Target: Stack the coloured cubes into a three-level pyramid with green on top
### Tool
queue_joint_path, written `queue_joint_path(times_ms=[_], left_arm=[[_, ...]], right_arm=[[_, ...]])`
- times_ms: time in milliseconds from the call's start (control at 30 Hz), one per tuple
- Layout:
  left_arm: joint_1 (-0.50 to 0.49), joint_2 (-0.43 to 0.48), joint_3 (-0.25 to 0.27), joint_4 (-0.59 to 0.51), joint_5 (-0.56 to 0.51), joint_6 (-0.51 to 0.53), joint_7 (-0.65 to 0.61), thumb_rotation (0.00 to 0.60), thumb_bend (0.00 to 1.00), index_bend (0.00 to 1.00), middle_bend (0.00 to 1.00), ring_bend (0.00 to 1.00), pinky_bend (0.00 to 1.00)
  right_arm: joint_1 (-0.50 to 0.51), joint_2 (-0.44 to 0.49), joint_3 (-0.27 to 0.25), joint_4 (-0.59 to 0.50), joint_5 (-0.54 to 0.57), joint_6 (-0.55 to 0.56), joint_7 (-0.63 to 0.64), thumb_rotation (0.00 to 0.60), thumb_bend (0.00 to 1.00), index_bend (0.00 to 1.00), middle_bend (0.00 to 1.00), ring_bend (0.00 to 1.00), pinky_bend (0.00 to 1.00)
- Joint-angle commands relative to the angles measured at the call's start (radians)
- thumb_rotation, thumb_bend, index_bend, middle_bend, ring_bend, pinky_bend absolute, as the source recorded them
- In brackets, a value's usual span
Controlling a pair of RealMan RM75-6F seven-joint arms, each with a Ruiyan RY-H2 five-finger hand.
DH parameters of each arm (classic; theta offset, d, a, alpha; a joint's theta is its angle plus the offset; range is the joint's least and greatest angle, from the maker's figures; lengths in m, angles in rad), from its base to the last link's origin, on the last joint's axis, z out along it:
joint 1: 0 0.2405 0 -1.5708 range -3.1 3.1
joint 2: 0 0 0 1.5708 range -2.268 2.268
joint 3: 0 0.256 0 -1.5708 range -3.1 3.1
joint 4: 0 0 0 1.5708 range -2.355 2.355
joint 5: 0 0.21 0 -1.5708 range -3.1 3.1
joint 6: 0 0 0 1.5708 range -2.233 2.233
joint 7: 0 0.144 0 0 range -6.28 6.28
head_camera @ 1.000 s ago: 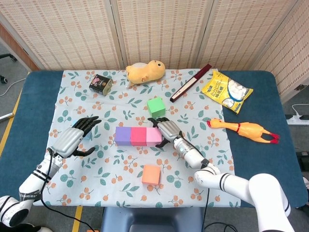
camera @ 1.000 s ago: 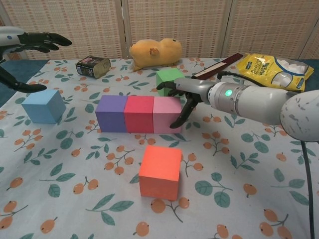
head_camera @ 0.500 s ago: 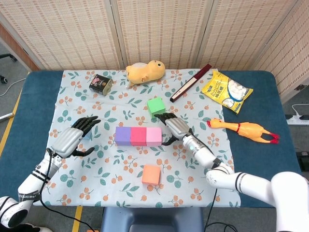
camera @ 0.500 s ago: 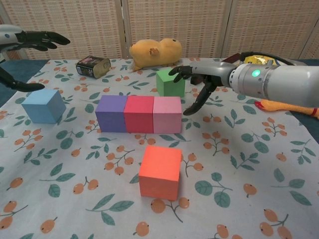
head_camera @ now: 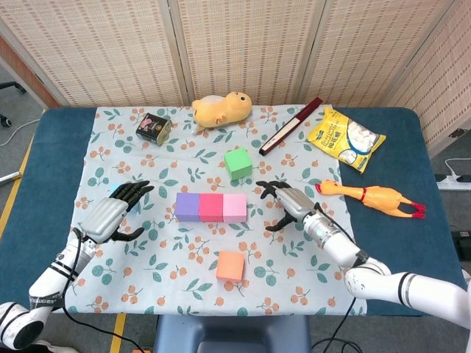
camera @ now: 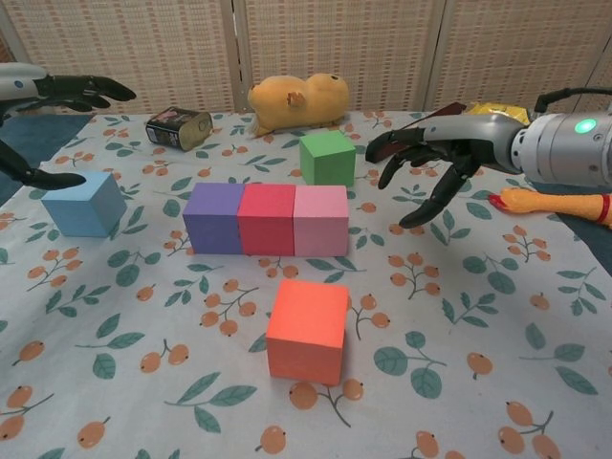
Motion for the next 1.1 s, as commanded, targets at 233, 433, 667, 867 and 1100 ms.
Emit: queue_joint_path(times_ms=[233, 433, 667, 867, 1100], left_arm=[[0.000, -0.002, -0.003, 0.002, -0.002, -0.001, -0.002, 0.600, 0.32, 0.02, 0.00, 0.00, 0.06], [0.004, -0.004, 0.000, 0.008, 0.005, 0.002, -0.008, 0.600, 0.32, 0.02, 0.00, 0.00, 0.06], [0.006, -0.005, 0.001, 0.015, 0.012, 0.007, -0.019, 0.600, 0.32, 0.02, 0.00, 0.00, 0.06], [0.007, -0.014, 0.000, 0.046, -0.008, -0.008, -0.044, 0.600, 0.32, 0.03, 0.00, 0.00, 0.06], [0.003, -0.056, 0.003, 0.156, -0.081, -0.082, -0.102, 0.600, 0.32, 0.05, 0.00, 0.00, 0.06]], right_arm=[[0.050, -0.113, -0.002, 0.122, -0.022, -0.054, 0.042, 0.600, 0.05, 0.00, 0.25, 0.00, 0.00], [0.067, -0.145, -0.001, 0.152, -0.031, -0.063, 0.053, 0.600, 0.05, 0.00, 0.25, 0.00, 0.00], [0.068, -0.151, -0.003, 0.156, -0.037, -0.054, 0.058, 0.600, 0.05, 0.00, 0.25, 0.00, 0.00], [0.042, -0.091, -0.010, 0.094, -0.050, -0.018, 0.053, 0.600, 0.05, 0.00, 0.25, 0.00, 0.00], [-0.100, 0.187, 0.015, -0.174, -0.147, 0.202, 0.058, 0.600, 0.05, 0.00, 0.25, 0.00, 0.00]])
